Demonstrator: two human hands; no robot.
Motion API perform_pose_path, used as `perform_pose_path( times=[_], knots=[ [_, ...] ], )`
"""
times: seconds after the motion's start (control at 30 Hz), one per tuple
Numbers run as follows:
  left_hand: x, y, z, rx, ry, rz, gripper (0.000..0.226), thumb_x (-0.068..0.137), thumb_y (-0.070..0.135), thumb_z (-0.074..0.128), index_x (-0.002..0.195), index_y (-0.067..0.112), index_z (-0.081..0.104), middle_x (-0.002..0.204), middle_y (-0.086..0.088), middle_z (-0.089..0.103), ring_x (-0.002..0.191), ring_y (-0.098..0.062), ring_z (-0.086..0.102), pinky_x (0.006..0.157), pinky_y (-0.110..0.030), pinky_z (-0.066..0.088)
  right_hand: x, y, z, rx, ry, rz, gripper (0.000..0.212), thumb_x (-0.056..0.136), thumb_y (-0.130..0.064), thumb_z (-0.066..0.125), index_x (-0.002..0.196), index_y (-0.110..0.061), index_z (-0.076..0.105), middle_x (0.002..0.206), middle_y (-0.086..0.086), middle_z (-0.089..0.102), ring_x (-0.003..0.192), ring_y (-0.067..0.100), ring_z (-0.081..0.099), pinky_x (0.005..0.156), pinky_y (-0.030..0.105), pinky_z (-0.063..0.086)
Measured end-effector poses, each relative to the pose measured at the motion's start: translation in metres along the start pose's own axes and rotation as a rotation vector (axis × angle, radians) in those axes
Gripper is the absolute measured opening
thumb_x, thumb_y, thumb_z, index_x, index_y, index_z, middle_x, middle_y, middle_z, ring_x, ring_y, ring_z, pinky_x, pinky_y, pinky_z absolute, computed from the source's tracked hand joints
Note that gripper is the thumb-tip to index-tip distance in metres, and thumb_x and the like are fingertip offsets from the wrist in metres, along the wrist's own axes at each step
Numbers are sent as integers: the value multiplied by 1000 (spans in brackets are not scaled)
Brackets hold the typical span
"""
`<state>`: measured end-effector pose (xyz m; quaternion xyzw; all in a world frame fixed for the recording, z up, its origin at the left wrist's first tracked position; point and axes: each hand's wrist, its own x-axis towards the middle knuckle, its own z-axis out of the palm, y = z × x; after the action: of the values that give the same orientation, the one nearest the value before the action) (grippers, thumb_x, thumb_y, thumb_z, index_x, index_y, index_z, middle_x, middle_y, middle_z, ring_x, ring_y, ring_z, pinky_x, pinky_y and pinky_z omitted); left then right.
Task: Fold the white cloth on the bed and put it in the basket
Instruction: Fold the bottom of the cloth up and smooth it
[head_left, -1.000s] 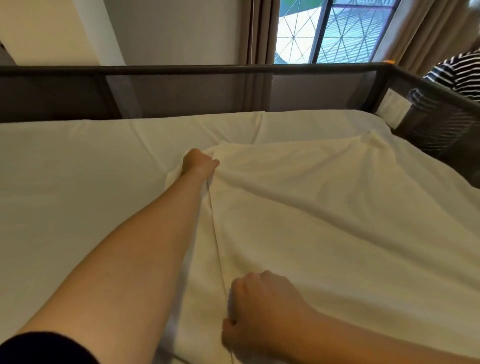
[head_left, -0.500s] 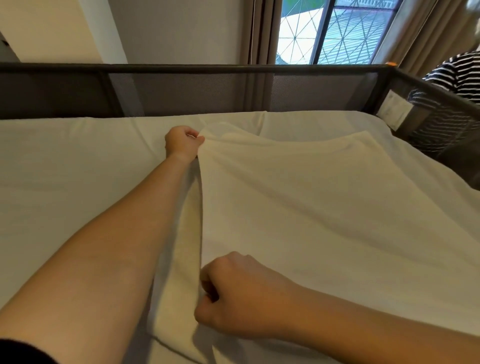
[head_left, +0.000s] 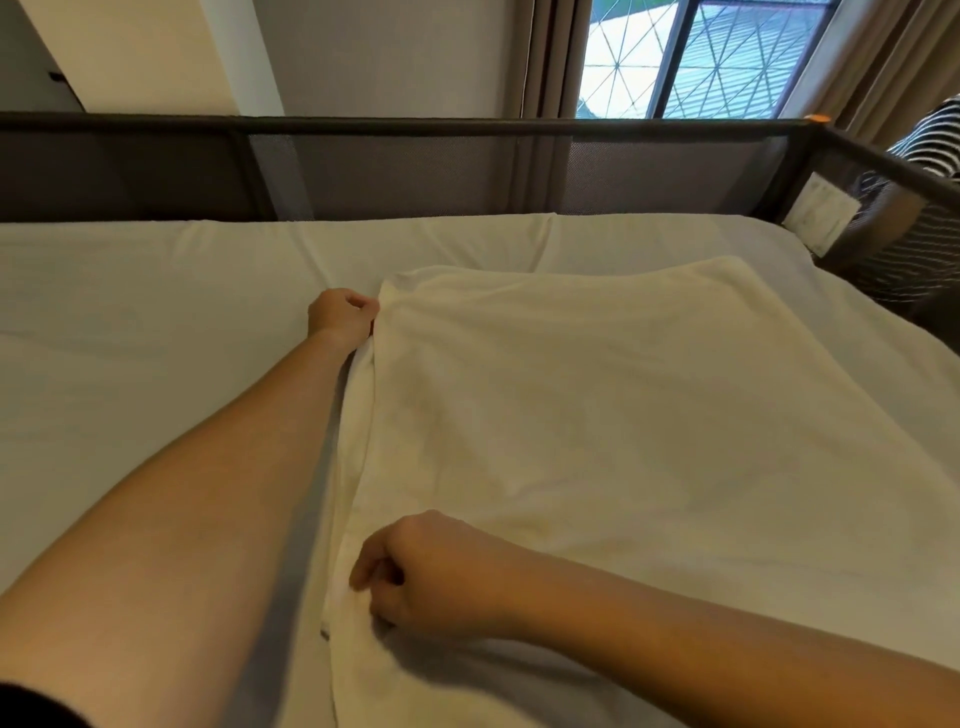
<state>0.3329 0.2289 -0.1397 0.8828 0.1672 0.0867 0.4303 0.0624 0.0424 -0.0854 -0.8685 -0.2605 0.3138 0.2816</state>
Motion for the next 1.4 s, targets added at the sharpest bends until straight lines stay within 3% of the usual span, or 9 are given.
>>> perform_pose_path(
  times=[0.3,0.5,0.73,0.93,1.07,1.27,1.4],
  knots=[
    [-29,3,-24,21,-133,62,44,98,31,72,135,9,66,133,-11,68,120,-29,64,97,-32,50,-16,3,-10,-58,26,-86,38,104,-14,53,138,-15,69,128,9,74,110,25,71,102,37,57],
    [-53,7,-41,38,-147,23,46,98,34,71,137,11,64,134,-13,67,112,-32,68,93,-38,58,-36,6,-17,-106,73,-128,37,105,-15,55,139,-17,69,125,7,76,113,21,71,107,37,55],
    [-105,35,-59,147,-124,136,39,99,38,70,135,22,65,129,-5,67,109,-28,64,100,-46,57,-99,20,-49,-173,131,-164,32,105,-18,58,132,-25,73,124,-3,75,109,13,71,102,28,56],
    [-196,39,-71,287,-229,436,26,96,37,75,120,34,69,114,9,67,93,-3,63,77,-25,52,-190,77,-86,-301,181,-51,28,104,-27,65,130,-33,73,121,-14,75,106,2,72,92,13,55],
    [-269,23,-75,346,-379,580,30,87,45,80,115,39,72,112,21,68,101,2,63,82,-25,55,-250,121,-102,-403,175,89,30,100,-34,71,130,-37,72,120,-17,73,105,1,70,94,17,58],
    [-345,8,-79,339,-486,593,34,75,57,84,105,43,75,114,31,67,101,7,64,80,-15,52,-324,188,-115,-476,108,251,35,94,-52,73,128,-46,68,120,-24,67,105,-1,65,89,12,52],
    [-371,-9,-78,325,-543,565,58,62,70,89,110,42,75,119,28,67,109,11,63,89,-10,46,-358,215,-119,-486,-12,346,50,84,-60,79,131,-49,64,122,-28,62,108,-4,61,91,11,48]
  ],
)
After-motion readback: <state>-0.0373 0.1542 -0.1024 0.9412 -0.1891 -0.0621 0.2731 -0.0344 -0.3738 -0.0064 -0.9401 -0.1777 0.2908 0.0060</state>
